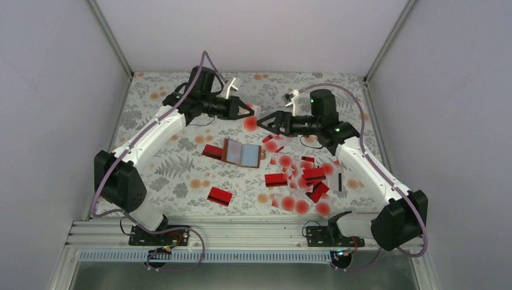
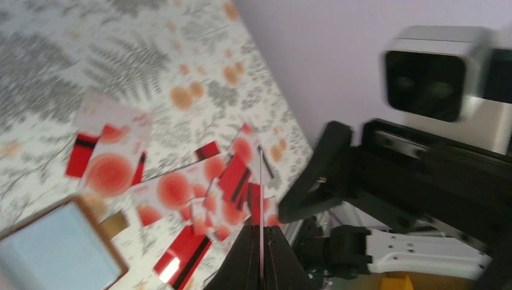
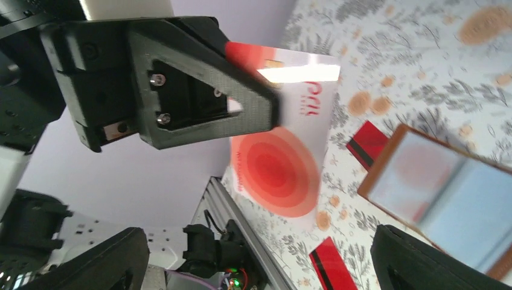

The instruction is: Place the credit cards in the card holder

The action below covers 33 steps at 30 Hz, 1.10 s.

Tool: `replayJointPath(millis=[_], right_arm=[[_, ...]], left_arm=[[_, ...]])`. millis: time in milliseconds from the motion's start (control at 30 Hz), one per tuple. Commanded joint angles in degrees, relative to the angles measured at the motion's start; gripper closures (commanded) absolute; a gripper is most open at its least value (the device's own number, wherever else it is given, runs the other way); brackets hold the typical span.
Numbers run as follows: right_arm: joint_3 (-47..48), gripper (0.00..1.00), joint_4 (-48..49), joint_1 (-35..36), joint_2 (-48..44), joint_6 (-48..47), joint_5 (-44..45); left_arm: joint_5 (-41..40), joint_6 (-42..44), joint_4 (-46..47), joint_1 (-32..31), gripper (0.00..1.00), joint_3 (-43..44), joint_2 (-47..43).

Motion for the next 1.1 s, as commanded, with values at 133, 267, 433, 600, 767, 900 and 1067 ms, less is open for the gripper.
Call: replayJointPath(millis=[133, 267, 433, 600, 767, 900, 1067], right_arm=[[0.35, 0.16, 11.47, -4.12, -0.63, -2.51, -15.72], [3.78, 0.29, 13.98, -4.25, -0.55, -1.11, -17.94], [6.39, 0.39, 17.4, -4.21, 0.06, 0.54, -21.12], [9.15, 0.5, 20.91, -4.25, 0.61, 2.45, -23.34], [13.82, 0.57, 23.19, -4.25, 2.2, 4.62, -24.09], [16.8, 0.65, 25.56, -4.23, 3.86, 6.43, -24.65], [19.02, 0.72, 26.94, -4.25, 5.43, 7.73, -25.4]], left_arm=[[13.07, -0.43, 2.65, 0.03, 0.98, 10.47, 0.65], [15.02, -3.39, 4.47, 0.04, 0.98, 14.57, 0.77], [16.72, -6.49, 6.85, 0.01, 0.97, 18.62, 0.99], [18.0, -7.92, 7.12, -0.02, 0.98, 21.29, 1.34], [18.85, -9.18, 7.92, -0.05, 0.97, 23.53, 1.38], [18.8, -9.82, 9.02, -0.09, 0.98, 23.8, 0.69], [18.62, -11.62, 11.79, -0.08, 0.98, 23.29, 0.04]])
